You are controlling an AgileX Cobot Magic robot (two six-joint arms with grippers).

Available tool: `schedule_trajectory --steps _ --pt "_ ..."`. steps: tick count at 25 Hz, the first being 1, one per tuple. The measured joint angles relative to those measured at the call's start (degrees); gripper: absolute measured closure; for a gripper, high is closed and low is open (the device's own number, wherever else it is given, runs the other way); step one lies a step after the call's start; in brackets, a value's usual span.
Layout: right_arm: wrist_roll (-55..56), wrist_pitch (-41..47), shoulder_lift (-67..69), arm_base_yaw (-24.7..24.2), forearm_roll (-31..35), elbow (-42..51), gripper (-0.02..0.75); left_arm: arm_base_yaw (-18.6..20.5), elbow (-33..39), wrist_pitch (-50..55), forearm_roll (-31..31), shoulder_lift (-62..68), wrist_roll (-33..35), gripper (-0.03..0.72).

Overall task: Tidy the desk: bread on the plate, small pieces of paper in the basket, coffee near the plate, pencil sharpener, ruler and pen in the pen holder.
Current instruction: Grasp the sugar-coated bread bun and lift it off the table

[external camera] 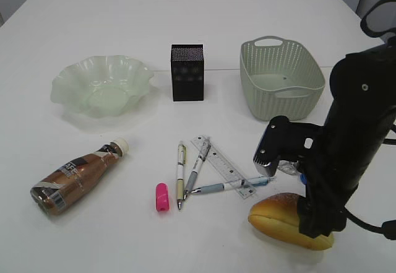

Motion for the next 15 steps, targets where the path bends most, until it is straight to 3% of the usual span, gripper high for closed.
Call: schedule_trajectory --steps 15 --pt "0.24 -3.63 0.0 0.0 -0.49 2.29 0.145 0.0 0.0 0.0 0.0 0.0 0.0 0.316"
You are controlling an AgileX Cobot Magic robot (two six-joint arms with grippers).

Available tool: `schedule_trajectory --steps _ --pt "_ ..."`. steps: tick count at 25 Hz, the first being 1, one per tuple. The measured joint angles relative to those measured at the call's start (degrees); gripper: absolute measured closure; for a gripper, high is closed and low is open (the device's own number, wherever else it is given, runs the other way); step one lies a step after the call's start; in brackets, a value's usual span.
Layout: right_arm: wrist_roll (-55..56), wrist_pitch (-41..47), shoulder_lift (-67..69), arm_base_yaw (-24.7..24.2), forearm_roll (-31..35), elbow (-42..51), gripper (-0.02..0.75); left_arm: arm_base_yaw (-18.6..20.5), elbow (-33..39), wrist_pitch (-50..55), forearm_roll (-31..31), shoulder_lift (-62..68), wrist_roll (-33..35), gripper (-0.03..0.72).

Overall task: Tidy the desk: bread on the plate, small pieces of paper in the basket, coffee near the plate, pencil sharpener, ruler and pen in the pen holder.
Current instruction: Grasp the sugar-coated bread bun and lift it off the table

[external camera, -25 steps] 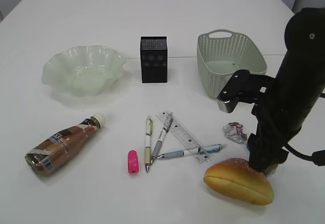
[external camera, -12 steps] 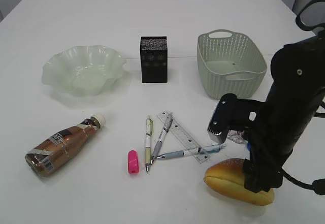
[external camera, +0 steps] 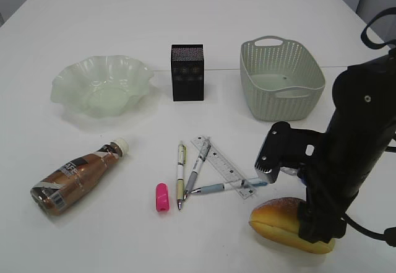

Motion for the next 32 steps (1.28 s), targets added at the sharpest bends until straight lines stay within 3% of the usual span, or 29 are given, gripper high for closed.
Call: schedule_trajectory --steps 32 --pt "-0.23 1.7 4.34 0.0 5.63 0.03 0.145 0.0 0.0 0.0 0.0 0.0 0.0 0.316"
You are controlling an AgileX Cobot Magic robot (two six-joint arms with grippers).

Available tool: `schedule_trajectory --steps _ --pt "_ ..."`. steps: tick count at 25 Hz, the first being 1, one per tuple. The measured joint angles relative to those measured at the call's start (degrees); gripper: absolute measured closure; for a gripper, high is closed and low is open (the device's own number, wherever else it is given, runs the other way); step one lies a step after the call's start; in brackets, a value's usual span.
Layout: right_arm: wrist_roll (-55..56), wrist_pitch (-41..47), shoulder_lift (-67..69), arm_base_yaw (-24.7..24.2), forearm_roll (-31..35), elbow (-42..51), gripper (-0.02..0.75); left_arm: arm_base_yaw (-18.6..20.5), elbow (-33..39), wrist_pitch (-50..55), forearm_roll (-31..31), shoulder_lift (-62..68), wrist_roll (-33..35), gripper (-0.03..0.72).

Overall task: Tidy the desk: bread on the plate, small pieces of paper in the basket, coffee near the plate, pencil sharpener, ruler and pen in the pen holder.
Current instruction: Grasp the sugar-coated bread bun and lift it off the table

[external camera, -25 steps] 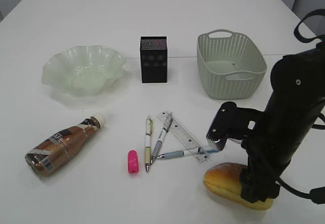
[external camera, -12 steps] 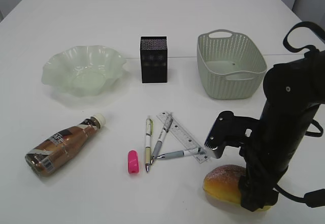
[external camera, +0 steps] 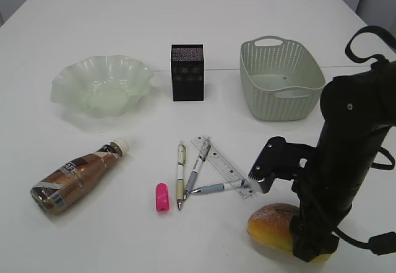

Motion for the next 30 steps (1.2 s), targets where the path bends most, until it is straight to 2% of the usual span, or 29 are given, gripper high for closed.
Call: schedule_trajectory --steps 10,14,19,21,26,30 --pt "0.45 -0.46 0.0 0.0 0.67 0.0 0.151 0.0 0.0 0.0 0.0 0.0 0.0 0.316" --pt "0.48 -0.72 0.13 0.0 0.67 0.0 0.243 0.0 0.0 0.0 0.0 0.0 0.0 0.316" --pt "0.58 -0.72 0.13 0.0 1.04 0.0 0.43 0.0 0.0 0.0 0.0 0.0 0.0 0.316" --pt "1.35 -0.72 0.13 0.0 1.15 0.0 0.48 0.0 0.0 0.0 0.0 0.0 0.0 0.316" --pt "5.85 -0.3 0.13 0.0 1.51 -0.23 0.506 0.0 0.0 0.0 0.0 0.0 0.0 0.316" --pt "7.36 3.28 0.62 0.0 1.97 -1.92 0.51 0.0 0.0 0.0 0.0 0.0 0.0 0.316"
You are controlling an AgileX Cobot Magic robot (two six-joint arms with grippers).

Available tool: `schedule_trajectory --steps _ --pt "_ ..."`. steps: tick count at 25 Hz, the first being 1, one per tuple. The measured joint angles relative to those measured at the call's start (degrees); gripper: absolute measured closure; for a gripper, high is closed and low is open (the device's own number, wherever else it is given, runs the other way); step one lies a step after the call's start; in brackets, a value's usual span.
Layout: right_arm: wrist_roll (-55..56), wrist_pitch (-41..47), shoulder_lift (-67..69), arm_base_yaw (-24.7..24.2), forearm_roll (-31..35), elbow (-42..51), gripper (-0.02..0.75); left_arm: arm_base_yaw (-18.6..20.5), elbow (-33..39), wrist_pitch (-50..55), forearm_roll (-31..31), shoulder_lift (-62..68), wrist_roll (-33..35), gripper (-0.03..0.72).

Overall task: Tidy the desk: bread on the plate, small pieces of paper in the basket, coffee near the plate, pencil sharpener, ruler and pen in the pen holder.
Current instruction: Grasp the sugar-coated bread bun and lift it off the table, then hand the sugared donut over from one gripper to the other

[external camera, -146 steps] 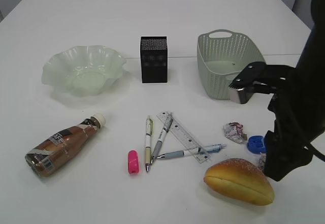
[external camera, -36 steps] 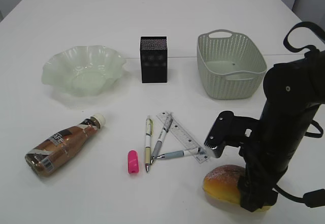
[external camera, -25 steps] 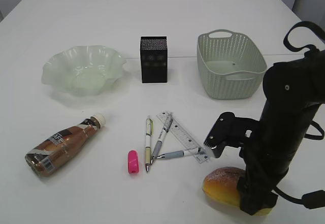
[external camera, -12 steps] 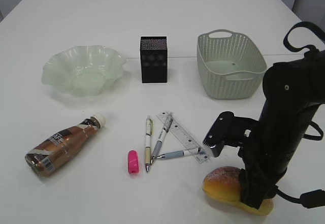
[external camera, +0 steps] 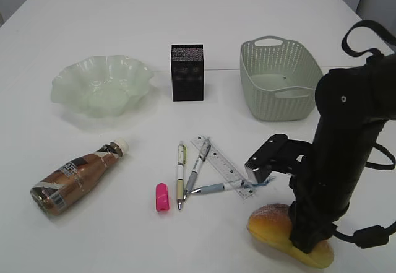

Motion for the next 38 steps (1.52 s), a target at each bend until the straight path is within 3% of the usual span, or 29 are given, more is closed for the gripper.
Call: schedule_trajectory --steps 8,18,31,38 --pt "3.03 8.94 0.13 0.0 5.4 -5.48 0.51 0.0 0.0 0.0 0.0 0.0 0.0 0.316" --pt "2.62 11.62 -9.1 0.0 20.62 -5.86 0.511 0.0 0.0 0.0 0.0 0.0 0.0 0.316" --pt "-15.75 11.62 -20.37 0.0 47.23 -5.86 0.512 0.0 0.0 0.0 -0.03 0.64 -0.66 0.316" --pt "-29.68 11.62 -20.37 0.0 58.79 -5.86 0.512 0.0 -2.36 -2.37 -4.76 6.82 -1.74 0.316"
